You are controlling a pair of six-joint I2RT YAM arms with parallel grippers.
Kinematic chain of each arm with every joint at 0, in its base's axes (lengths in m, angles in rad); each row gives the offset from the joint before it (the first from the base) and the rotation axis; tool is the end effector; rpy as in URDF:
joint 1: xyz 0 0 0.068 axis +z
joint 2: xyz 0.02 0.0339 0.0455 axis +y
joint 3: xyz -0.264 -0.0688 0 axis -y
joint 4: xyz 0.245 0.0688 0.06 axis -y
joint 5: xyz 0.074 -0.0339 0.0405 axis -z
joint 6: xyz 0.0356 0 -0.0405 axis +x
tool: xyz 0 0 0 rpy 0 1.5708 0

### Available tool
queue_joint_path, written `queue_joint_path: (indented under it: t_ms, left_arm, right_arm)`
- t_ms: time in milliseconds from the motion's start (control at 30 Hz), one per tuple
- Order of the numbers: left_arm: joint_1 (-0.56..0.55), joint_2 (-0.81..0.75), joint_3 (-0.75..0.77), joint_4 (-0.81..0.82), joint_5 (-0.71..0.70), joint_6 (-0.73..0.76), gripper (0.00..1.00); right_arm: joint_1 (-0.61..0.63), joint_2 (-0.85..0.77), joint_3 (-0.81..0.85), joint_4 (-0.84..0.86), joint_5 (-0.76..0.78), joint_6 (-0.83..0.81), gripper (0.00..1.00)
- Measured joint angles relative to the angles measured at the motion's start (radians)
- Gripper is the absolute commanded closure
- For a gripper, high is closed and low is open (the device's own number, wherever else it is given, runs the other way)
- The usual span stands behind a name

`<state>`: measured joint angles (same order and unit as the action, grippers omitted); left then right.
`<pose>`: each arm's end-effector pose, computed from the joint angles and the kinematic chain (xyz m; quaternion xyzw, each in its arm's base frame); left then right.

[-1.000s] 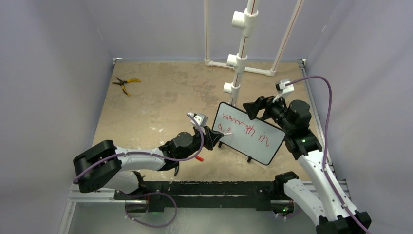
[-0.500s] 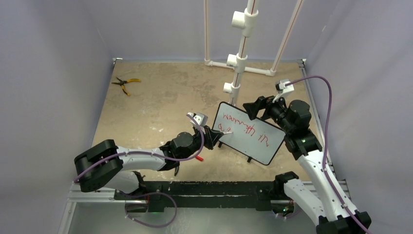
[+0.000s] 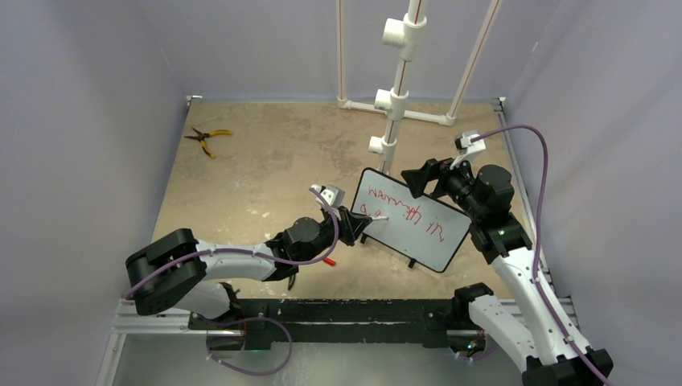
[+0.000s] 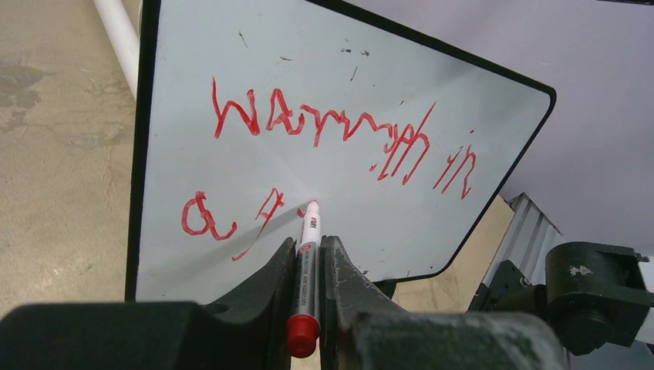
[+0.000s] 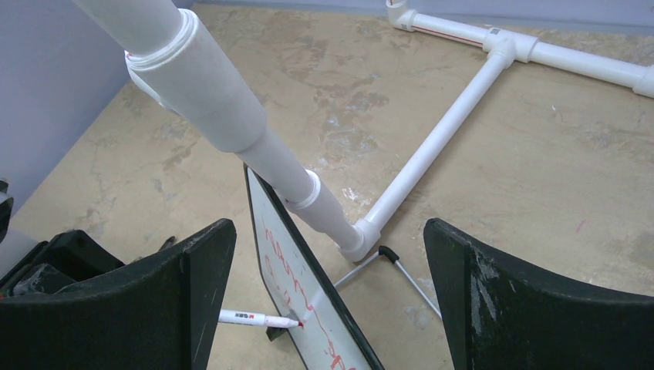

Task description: Write a sentence on the whiteboard

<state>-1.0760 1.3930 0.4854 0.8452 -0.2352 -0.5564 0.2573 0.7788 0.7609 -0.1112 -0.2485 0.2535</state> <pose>0.1402 -0.2423 0.2104 0.1083 0.7201 -0.4368 0.5281 0.1774 0.0557 0.3406 -0.0832 0.7453 0.2555 0.6102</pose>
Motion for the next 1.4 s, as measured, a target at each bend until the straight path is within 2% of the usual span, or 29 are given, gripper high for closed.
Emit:
queue_joint_path:
  t_ms: [733,1400]
  left_arm:
    - [-0.001,-0.017,-0.046,0.015,-0.045,-0.010,1.00]
    - [-0.011,0.022,-0.046,0.057,-0.023,-0.035,1.00]
  right_arm:
    - [0.000,0.000,0.000,0.000,0.000,0.000,0.06]
    - [0.000,0.000,0.000,0.000,0.000,0.000,0.06]
